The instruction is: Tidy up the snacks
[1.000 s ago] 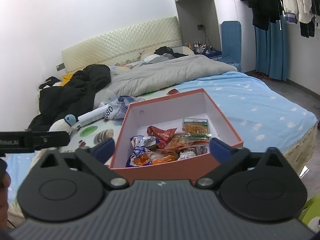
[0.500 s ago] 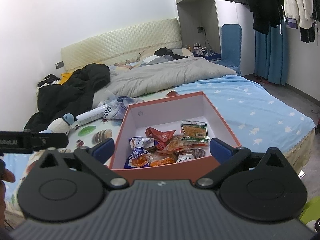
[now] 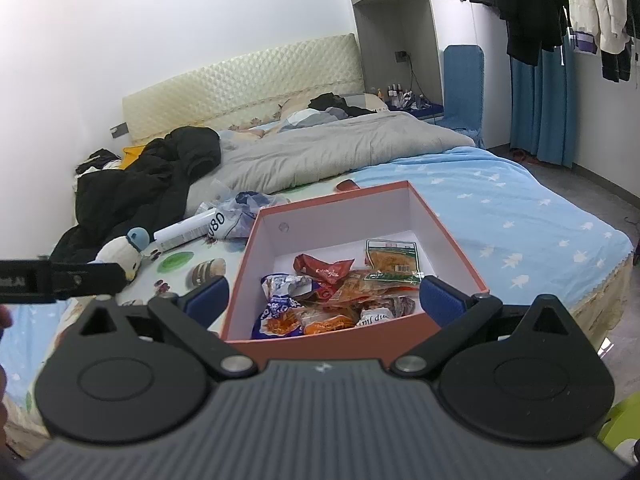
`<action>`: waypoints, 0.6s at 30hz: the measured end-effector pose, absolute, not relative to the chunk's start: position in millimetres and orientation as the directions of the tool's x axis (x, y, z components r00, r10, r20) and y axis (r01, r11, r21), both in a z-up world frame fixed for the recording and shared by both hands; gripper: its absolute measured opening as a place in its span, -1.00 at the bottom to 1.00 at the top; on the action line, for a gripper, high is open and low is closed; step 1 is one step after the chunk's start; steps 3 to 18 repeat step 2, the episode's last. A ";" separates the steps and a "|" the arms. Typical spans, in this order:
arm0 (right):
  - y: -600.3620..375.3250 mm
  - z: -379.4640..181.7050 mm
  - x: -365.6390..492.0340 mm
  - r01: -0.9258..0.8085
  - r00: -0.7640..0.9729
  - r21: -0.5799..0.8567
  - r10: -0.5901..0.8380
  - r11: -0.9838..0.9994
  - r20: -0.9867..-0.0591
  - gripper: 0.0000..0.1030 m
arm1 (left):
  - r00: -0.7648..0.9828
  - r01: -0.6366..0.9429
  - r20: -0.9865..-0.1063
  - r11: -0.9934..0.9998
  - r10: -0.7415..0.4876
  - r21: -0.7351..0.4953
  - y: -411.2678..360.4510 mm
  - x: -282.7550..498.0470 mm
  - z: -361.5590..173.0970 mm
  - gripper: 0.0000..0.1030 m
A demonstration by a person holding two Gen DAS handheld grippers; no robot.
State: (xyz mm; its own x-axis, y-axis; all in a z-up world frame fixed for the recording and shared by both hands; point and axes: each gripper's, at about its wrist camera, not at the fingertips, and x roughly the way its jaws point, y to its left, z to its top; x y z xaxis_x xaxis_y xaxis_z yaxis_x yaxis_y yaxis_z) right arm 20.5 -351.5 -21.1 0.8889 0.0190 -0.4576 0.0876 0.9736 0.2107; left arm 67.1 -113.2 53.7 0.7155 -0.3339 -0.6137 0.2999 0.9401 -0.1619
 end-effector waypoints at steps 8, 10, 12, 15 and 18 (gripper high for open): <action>-352.4 -20.7 20.7 0.084 0.889 0.216 0.025 0.973 -0.457 1.00 | 0.713 0.303 -0.613 0.938 -0.341 -0.169 -112.7 66.6 53.3 0.97; -352.4 -20.7 20.7 0.084 0.889 0.216 0.025 0.973 -0.457 1.00 | 0.713 0.303 -0.613 0.938 -0.341 -0.169 -112.7 66.6 53.3 0.97; -352.4 -20.7 20.7 0.084 0.889 0.216 0.025 0.973 -0.457 1.00 | 0.713 0.303 -0.613 0.938 -0.341 -0.169 -112.7 66.6 53.3 0.97; -352.4 -20.7 20.7 0.084 0.889 0.216 0.025 0.973 -0.457 1.00 | 0.713 0.303 -0.613 0.938 -0.341 -0.169 -112.7 66.6 53.3 0.97; -352.4 -20.7 20.7 0.084 0.889 0.216 0.025 0.973 -0.457 1.00 | 0.713 0.303 -0.613 0.938 -0.341 -0.169 -112.7 66.6 53.3 0.97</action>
